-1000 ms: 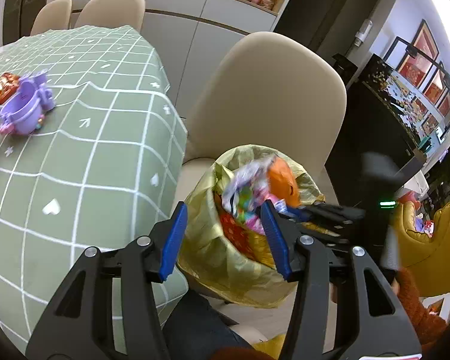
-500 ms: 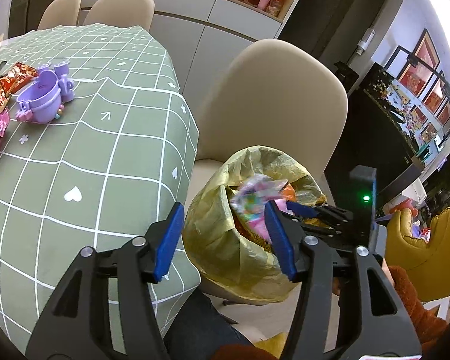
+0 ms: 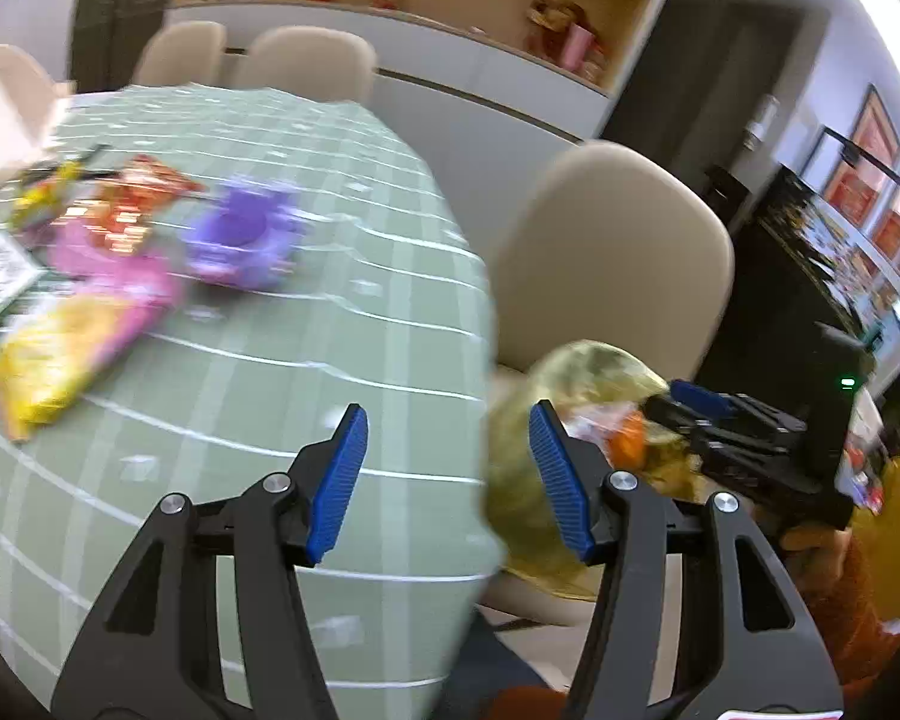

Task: Collect trash
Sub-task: 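Open both tools to drop the wrappers into the trash bag, then move both tools back over the table toward the green milk carton and pink bag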

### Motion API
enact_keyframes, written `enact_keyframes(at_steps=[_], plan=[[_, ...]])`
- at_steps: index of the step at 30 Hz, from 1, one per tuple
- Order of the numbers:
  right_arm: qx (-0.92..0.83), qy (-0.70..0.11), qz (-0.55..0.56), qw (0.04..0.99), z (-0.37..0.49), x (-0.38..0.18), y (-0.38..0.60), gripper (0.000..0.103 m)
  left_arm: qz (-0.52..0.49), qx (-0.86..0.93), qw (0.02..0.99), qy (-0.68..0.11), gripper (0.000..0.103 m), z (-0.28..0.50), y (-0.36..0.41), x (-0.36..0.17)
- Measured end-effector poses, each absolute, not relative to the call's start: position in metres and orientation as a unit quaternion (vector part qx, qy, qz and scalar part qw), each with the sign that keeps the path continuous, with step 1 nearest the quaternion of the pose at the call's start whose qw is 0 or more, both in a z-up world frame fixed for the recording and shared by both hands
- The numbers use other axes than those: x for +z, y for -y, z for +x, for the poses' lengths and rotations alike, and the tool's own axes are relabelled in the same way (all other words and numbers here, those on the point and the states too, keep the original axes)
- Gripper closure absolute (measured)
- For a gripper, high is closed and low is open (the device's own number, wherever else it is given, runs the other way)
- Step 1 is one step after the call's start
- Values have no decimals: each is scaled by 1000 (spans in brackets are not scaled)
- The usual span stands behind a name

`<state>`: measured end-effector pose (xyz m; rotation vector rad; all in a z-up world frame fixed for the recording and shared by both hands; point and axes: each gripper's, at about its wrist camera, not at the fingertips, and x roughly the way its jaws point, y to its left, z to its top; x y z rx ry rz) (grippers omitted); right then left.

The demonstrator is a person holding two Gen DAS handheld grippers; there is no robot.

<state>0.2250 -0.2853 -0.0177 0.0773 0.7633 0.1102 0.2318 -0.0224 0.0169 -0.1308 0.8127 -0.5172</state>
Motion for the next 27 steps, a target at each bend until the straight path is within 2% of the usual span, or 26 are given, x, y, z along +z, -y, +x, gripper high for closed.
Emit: enact_keyframes(at_steps=[13, 21, 27], plan=[[153, -354, -2, 923, 257, 1, 157, 56, -108, -114, 911, -381, 50, 263, -134, 10], [170, -362, -23, 916, 268, -4, 117, 56, -78, -107, 914, -385, 50, 300, -158, 4], [162, -376, -16, 912, 278, -14, 111, 56, -188, -17, 894, -406, 50, 333, -196, -7]])
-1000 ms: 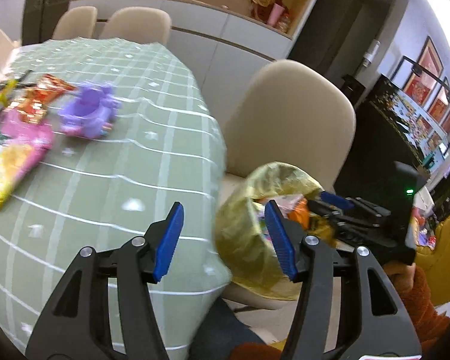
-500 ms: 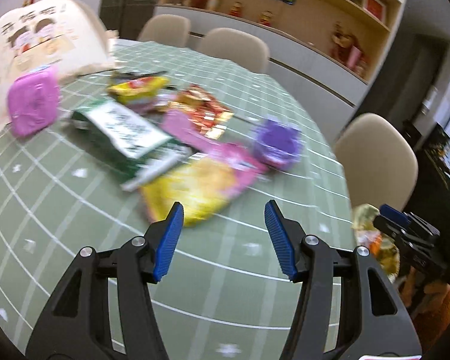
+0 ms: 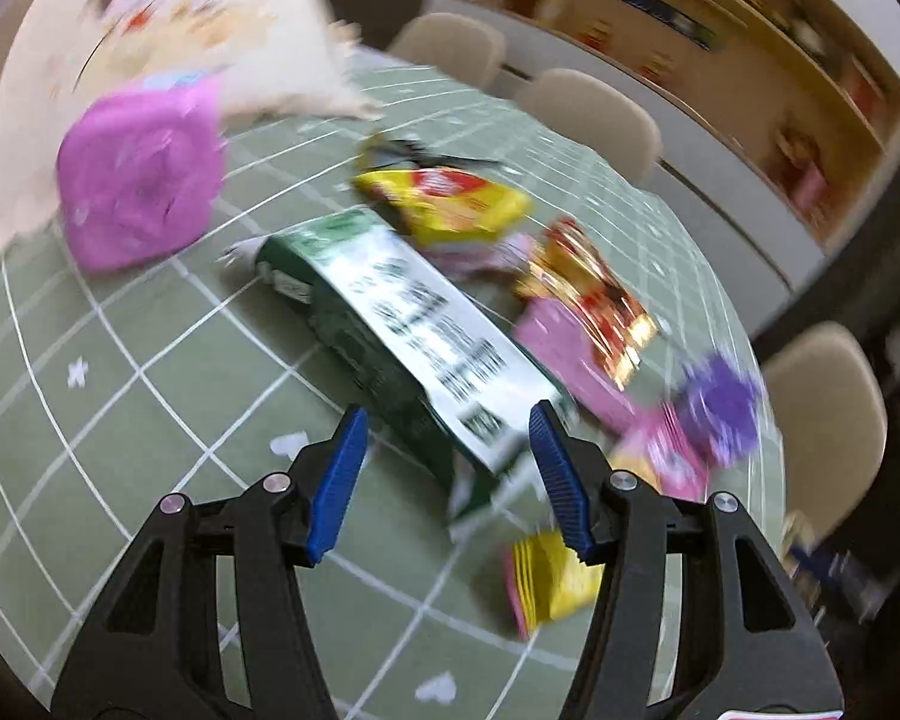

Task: Collect trash
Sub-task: 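Move both tools back over the table toward the green milk carton and pink bag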

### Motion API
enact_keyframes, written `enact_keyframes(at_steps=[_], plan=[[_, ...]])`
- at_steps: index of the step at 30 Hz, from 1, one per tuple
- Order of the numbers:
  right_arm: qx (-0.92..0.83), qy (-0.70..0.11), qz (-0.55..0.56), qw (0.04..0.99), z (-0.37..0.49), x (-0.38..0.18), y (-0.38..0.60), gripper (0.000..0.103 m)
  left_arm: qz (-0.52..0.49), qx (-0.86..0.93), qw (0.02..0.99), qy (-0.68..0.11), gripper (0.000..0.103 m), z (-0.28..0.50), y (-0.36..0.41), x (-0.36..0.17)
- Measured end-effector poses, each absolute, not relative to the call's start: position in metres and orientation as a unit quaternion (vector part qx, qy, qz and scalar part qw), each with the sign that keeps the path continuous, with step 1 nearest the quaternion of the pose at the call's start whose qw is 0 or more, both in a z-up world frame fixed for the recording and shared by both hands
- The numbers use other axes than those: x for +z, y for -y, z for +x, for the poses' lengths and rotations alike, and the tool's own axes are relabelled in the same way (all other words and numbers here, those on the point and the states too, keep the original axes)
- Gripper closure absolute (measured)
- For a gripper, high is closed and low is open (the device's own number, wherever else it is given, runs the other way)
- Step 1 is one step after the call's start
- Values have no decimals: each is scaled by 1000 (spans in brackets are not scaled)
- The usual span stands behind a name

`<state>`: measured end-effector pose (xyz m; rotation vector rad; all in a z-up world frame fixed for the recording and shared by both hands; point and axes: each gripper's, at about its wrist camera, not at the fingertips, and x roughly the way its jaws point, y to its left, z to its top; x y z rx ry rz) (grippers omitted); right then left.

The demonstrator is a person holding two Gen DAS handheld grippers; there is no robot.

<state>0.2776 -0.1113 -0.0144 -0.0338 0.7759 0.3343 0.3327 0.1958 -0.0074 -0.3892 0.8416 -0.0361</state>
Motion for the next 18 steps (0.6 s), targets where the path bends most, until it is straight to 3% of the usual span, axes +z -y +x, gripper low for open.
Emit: enact_keyframes(at_steps=[8, 14, 18], plan=[[163, -380, -6, 910, 280, -23, 109, 56, -247, 67, 872, -418, 49, 360, -208, -7], [165, -378, 10, 911, 281, -30, 120, 56, -180, 69, 886, -422, 37, 373, -184, -6], [182, -378, 18, 908, 280, -28, 121, 56, -145, 68, 895, -417, 36, 365, -182, -4]])
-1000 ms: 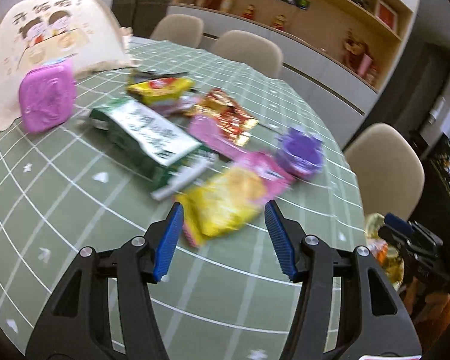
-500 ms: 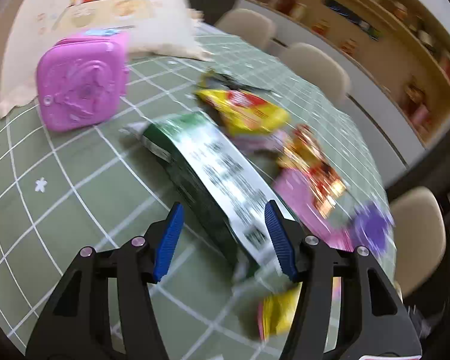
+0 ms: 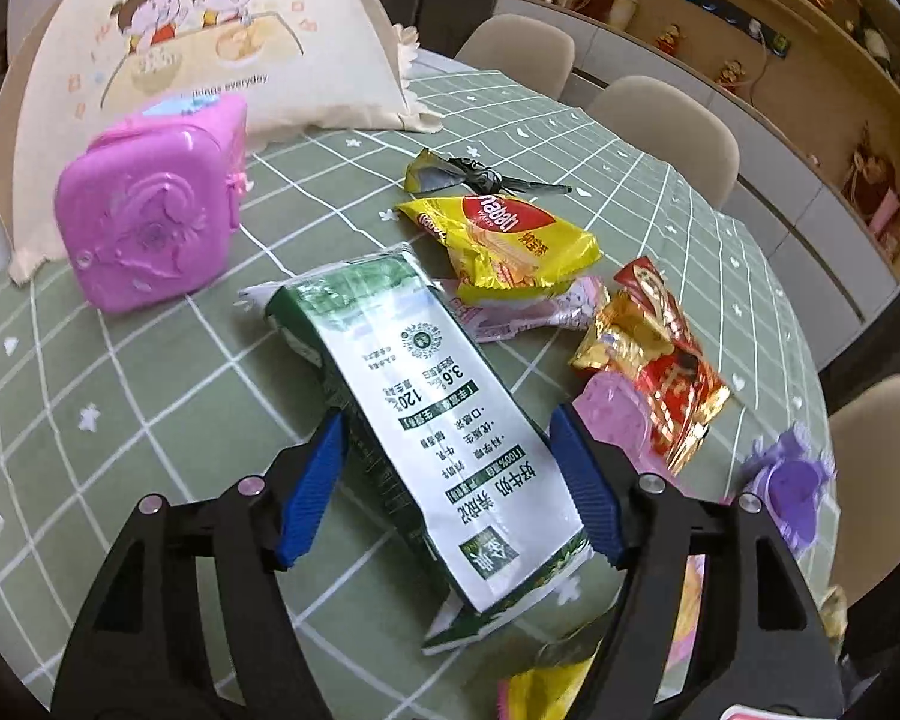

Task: Collect trash
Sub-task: 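Move both tools back over the table toward the green milk carton and pink bag, then grasp the green milk carton with the left tool while the right tool grasps the pink chip bag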

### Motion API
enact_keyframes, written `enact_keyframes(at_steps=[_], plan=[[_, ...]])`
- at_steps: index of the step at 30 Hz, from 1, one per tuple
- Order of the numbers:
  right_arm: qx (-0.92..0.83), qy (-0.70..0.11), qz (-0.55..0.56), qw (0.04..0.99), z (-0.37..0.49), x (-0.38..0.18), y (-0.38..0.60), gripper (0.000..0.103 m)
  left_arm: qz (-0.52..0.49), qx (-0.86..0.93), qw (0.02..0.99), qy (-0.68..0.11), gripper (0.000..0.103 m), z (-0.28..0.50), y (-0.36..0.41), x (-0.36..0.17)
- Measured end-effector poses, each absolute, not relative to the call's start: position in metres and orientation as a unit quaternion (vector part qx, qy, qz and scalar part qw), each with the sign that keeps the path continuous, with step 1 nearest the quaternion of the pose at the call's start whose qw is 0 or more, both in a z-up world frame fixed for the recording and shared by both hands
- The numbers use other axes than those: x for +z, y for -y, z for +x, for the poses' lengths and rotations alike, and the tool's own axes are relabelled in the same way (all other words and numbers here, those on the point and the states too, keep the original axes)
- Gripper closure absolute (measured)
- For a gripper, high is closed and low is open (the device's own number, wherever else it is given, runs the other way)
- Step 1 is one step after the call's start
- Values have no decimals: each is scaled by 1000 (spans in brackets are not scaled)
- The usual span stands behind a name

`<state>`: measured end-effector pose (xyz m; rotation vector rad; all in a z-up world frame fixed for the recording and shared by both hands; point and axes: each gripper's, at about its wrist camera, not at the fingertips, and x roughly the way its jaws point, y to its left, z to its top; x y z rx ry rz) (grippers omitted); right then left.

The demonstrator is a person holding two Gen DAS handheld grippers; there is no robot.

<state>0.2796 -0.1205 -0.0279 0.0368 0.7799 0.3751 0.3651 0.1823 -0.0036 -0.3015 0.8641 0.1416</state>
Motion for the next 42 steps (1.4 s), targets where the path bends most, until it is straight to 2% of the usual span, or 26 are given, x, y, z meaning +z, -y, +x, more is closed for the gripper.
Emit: enact_keyframes(at_steps=[10, 19, 28, 37, 39, 41, 42], plan=[[261, -408, 57, 873, 303, -20, 60, 56, -94, 60, 909, -401, 37, 325, -224, -3], [221, -444, 123, 859, 357, -24, 10, 56, -110, -22, 916, -384, 37, 297, -259, 2], [191, -431, -37, 881, 373, -21, -36, 56, -78, -45, 922, -375, 37, 317, -253, 11], [210, -434, -94, 871, 334, -23, -17, 56, -99, -28, 904, -414, 37, 361, -252, -5], [214, -437, -96, 868, 326, -22, -8, 56, -103, -38, 903, -416, 45, 359, -251, -6], [216, -441, -92, 866, 321, -22, 2, 56, -105, -44, 902, -417, 61, 353, -250, -4], [216, -442, -90, 866, 319, -22, 5, 56, -103, -46, 902, -417, 65, 347, -249, -3]])
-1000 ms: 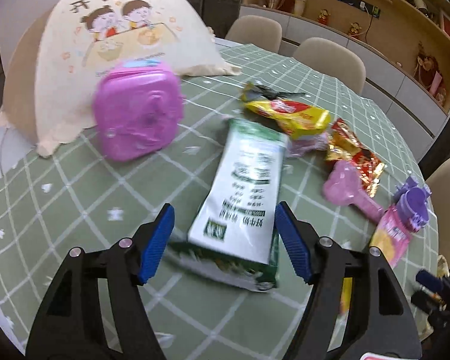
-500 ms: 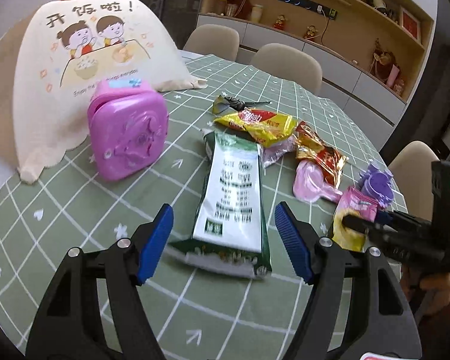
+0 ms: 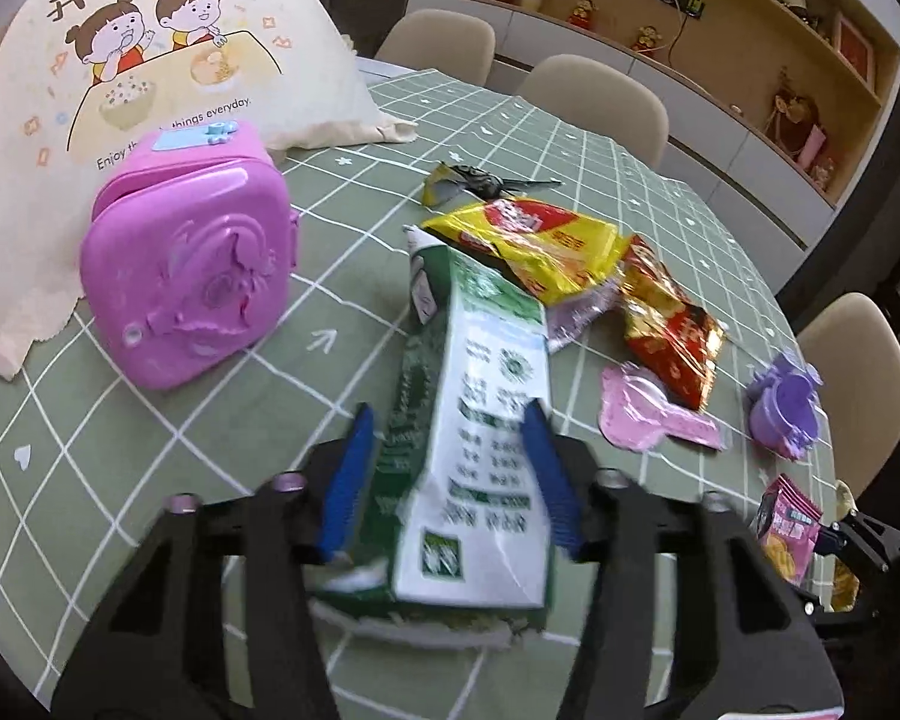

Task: Collect trash
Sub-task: 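Grasp the green milk carton with the left tool while the right tool grasps the pink chip bag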

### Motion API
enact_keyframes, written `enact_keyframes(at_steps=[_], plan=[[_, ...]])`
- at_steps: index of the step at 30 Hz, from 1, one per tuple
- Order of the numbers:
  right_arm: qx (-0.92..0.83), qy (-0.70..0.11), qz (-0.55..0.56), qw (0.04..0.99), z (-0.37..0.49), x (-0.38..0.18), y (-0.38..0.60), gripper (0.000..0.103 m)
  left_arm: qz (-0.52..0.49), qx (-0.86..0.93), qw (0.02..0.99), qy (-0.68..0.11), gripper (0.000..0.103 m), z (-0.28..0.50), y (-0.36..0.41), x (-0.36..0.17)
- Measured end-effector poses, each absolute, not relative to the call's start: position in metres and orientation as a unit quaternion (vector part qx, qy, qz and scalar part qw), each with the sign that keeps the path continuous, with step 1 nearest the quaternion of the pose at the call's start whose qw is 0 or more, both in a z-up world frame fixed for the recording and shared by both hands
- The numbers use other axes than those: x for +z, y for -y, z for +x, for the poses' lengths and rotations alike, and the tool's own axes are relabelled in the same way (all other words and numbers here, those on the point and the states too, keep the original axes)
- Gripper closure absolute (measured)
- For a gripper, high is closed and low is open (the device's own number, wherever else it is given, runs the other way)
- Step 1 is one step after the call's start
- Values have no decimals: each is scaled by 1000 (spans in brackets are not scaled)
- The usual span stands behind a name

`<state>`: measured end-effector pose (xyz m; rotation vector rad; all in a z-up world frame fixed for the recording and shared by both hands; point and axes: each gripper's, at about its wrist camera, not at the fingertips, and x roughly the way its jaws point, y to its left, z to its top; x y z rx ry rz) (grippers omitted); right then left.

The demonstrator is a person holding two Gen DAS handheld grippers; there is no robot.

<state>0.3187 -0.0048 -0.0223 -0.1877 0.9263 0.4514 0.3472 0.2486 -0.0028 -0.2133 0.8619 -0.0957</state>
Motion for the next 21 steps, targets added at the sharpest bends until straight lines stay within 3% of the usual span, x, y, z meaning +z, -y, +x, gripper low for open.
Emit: enact_keyframes(at_steps=[2, 4, 15, 16, 18, 19, 21], plan=[[216, -443, -84, 866, 316, -22, 10, 56, -94, -46, 902, -419, 76, 339, -245, -2], [216, -439, -84, 868, 313, -23, 11, 56, -87, -53, 900, -424, 79, 329, -240, -4], [183, -418, -71, 887, 306, -20, 9, 57, -86, -87, 894, -430, 79, 271, -228, -3], [182, -414, -75, 889, 305, -19, 8, 59, -88, -87, 895, -429, 77, 269, -228, -3], [190, -400, -83, 893, 302, -15, 6, 81, -97, -95, 895, -425, 63, 267, -226, -1], [198, -398, -79, 892, 301, -12, 6, 84, -104, -98, 895, -423, 51, 266, -226, -1], [208, -389, -76, 894, 296, -6, 6, 89, -115, -97, 897, -416, 48, 268, -224, 2]])
